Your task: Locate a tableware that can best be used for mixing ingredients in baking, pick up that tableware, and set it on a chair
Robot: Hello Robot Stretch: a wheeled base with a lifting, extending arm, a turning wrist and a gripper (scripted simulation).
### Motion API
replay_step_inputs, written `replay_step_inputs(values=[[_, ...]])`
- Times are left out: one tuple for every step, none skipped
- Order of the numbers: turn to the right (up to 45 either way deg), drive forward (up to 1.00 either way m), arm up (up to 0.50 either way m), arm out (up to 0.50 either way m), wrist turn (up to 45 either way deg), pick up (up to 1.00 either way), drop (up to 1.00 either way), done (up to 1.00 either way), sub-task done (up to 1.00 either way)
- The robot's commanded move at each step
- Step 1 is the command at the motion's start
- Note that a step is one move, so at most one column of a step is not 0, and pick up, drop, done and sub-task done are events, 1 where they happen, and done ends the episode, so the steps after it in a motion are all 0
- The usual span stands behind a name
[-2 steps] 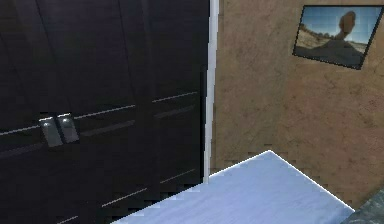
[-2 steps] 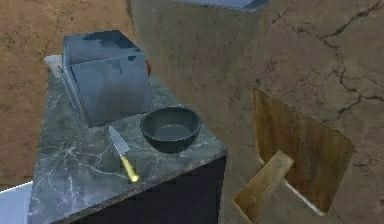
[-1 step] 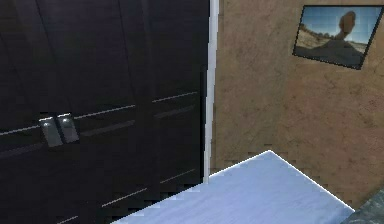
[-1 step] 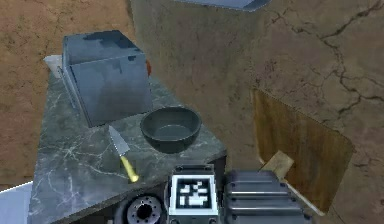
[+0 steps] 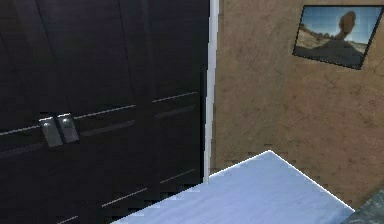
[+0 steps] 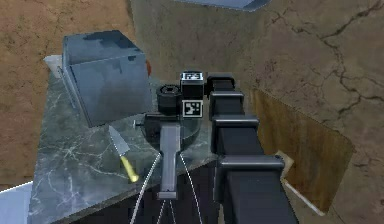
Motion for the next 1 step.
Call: replay_step_inputs(values=[[0.0,0.0,0.0,0.0,45.0,0.0,0.0,0.0,0.0]])
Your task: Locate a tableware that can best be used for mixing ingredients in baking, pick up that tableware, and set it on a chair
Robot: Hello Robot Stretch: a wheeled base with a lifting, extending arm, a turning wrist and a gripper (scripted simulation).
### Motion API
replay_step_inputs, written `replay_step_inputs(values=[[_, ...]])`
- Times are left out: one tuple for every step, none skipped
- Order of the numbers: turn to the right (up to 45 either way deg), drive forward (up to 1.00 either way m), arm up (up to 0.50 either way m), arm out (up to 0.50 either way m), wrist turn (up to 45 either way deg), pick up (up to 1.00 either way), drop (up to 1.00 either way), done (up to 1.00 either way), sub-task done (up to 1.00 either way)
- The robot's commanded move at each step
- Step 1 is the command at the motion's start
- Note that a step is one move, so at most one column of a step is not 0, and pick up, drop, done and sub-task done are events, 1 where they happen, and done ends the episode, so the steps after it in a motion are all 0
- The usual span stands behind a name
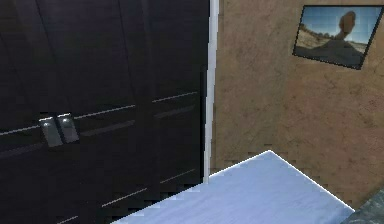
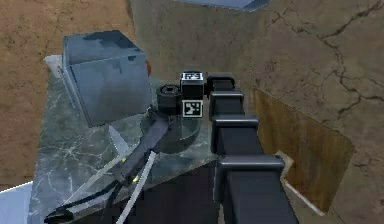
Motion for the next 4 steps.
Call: replay_step_inputs(values=[[0.0,0.0,0.0,0.0,45.0,0.0,0.0,0.0,0.0],[0.0,0.0,0.0,0.0,45.0,0.0,0.0,0.0,0.0],[0.0,0.0,0.0,0.0,36.0,0.0,0.0,0.0,0.0],[0.0,0.0,-0.08,0.0,0.0,0.0,0.0,0.0,0.0]])
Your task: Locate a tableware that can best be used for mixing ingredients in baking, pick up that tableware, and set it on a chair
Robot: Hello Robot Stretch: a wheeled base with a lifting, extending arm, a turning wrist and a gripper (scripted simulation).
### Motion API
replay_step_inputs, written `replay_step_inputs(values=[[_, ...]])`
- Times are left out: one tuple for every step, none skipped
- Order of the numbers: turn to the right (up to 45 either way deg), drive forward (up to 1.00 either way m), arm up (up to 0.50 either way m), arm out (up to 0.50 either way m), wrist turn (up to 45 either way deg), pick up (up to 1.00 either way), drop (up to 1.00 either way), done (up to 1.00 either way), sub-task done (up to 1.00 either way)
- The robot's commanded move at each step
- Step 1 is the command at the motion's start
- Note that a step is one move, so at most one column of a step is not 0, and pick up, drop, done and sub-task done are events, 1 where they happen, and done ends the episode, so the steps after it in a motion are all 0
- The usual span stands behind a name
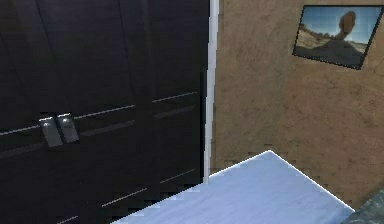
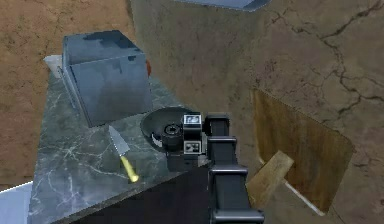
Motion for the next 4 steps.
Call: replay_step_inputs(values=[[0.0,0.0,0.0,0.0,0.0,1.0,0.0,0.0,0.0],[0.0,0.0,0.08,0.0,0.0,0.0,0.0,0.0,0.0],[0.0,0.0,0.0,0.0,-45.0,0.0,0.0,0.0,0.0],[0.0,0.0,0.0,0.0,-45.0,0.0,0.0,0.0,0.0]])
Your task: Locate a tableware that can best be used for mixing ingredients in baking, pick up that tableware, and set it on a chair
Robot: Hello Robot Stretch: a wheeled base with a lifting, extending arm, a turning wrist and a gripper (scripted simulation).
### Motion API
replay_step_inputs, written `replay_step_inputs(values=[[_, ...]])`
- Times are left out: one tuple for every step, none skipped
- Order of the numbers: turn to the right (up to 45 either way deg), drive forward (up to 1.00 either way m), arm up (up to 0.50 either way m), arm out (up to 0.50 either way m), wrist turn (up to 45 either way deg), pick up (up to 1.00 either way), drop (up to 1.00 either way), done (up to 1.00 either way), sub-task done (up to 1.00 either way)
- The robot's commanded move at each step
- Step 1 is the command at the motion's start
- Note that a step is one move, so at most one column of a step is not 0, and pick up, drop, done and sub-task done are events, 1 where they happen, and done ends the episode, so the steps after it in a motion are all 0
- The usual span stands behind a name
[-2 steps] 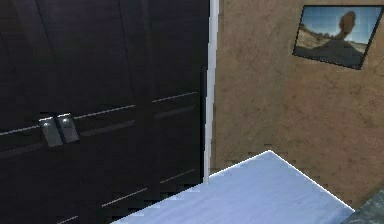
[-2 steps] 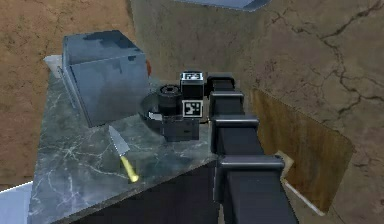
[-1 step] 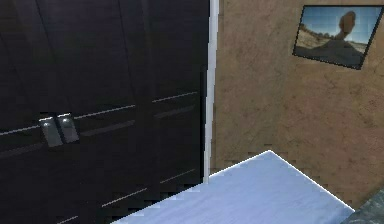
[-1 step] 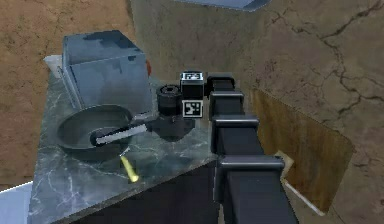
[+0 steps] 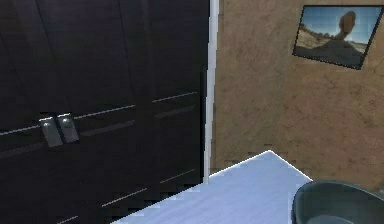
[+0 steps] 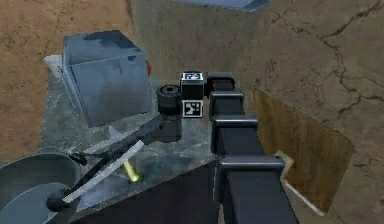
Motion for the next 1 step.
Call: replay_step_inputs(values=[[0.0,0.0,0.0,0.0,-30.0,0.0,0.0,0.0,0.0]])
